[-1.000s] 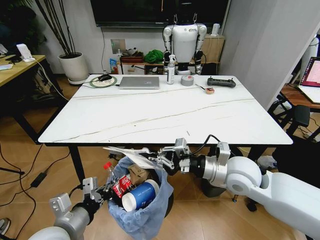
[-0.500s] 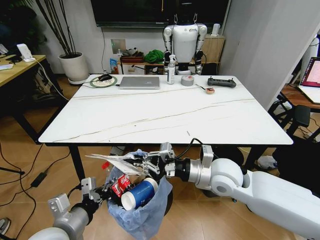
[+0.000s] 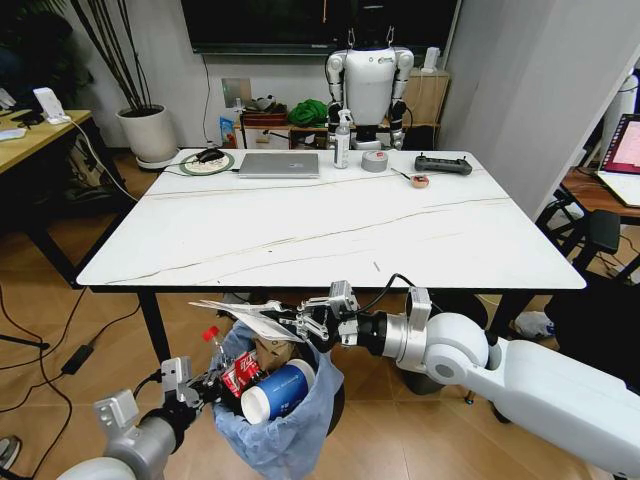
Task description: Pick up the trash bin and place the trash from the table into it.
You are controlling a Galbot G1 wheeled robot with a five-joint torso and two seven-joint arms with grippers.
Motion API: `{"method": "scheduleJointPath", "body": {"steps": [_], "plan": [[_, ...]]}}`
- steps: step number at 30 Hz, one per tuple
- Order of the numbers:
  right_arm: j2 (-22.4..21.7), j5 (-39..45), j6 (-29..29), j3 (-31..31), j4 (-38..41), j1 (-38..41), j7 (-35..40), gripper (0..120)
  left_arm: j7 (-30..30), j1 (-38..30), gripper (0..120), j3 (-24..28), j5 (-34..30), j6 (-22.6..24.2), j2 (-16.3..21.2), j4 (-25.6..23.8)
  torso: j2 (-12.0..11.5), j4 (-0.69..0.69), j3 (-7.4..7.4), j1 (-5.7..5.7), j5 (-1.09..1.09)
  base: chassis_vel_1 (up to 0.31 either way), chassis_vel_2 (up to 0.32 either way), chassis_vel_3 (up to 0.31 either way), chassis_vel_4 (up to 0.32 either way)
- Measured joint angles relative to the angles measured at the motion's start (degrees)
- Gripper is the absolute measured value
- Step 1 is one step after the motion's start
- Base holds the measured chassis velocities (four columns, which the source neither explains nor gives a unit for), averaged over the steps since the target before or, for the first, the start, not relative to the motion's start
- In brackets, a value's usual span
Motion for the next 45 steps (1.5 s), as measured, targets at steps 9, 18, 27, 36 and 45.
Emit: {"method": "scheduleJointPath", "body": {"steps": [9, 18, 27, 36, 45], "plan": [[0.02, -0.82, 0.31, 1.20, -0.34, -1.64, -0.55, 0, -0.13, 1.41, 0, -0.60, -0.01, 0.01, 0.15, -0.89, 0.00, 0.00, 0.00, 0.00, 0.00, 0.000, 0.000, 0.000, 0.000], [-0.65, -1.98, 0.79, 2.32, -0.14, -3.68, -1.27, 0, -0.27, 2.24, 0, -1.06, 0.27, 0.06, 0.02, -1.55, 0.00, 0.01, 0.00, 0.00, 0.01, 0.000, 0.000, 0.000, 0.000], [-0.93, -2.77, 1.34, 2.88, -0.15, -4.34, -2.06, 0, -0.50, 3.10, 0, -1.90, 0.41, 0.17, -0.13, -2.45, 0.00, 0.01, 0.01, 0.00, 0.01, 0.000, 0.000, 0.000, 0.000], [-1.32, -3.94, 2.14, 3.33, -0.05, -5.69, -2.72, 0, -0.87, 3.59, 0, -2.54, 0.39, 0.30, -0.06, -3.13, 0.00, 0.00, 0.01, 0.00, 0.01, 0.000, 0.000, 0.000, 0.000], [-1.54, -4.17, 2.59, 3.47, 0.21, -5.71, -3.05, 0, -0.94, 3.73, 0, -2.56, 0.41, 0.36, -0.39, -3.44, 0.00, 0.00, 0.00, 0.00, 0.01, 0.000, 0.000, 0.000, 0.000]]}}
